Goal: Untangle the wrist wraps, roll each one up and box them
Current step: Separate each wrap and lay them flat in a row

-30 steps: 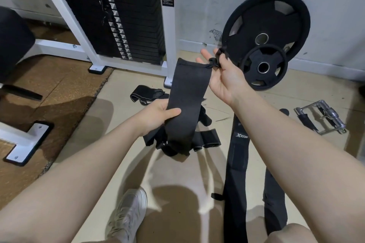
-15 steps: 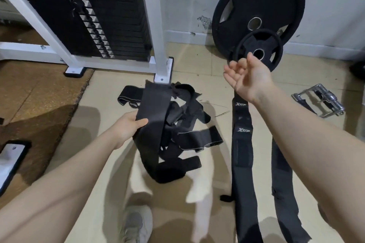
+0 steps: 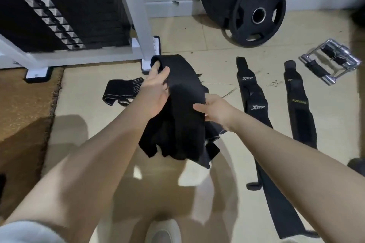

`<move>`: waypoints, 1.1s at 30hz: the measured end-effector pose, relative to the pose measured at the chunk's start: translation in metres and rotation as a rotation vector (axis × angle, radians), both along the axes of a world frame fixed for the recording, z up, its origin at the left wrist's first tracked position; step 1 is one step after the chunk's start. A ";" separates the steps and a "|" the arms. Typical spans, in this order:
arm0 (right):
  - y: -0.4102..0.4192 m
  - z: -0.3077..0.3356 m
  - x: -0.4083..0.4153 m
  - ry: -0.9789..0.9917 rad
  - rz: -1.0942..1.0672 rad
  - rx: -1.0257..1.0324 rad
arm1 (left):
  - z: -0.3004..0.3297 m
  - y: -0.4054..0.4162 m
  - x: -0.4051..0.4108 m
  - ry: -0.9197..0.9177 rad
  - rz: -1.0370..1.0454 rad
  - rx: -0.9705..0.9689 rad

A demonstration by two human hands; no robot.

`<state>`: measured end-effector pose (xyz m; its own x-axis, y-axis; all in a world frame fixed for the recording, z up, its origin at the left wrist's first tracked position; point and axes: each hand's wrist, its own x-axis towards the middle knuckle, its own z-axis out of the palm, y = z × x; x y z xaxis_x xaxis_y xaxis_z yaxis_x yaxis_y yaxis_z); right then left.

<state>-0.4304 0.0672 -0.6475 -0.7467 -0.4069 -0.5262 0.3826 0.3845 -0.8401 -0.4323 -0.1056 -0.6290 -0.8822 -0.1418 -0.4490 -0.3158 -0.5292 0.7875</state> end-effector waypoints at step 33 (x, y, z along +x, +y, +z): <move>-0.042 -0.038 -0.004 -0.414 -0.272 -0.153 | -0.069 -0.044 0.005 -0.089 -0.567 -0.102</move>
<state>-0.4344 0.0255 -0.6850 -0.5783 -0.3220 -0.7496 0.7637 0.1095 -0.6362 -0.4269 -0.1494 -0.6977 -0.7925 0.2950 -0.5338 -0.5949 -0.1809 0.7832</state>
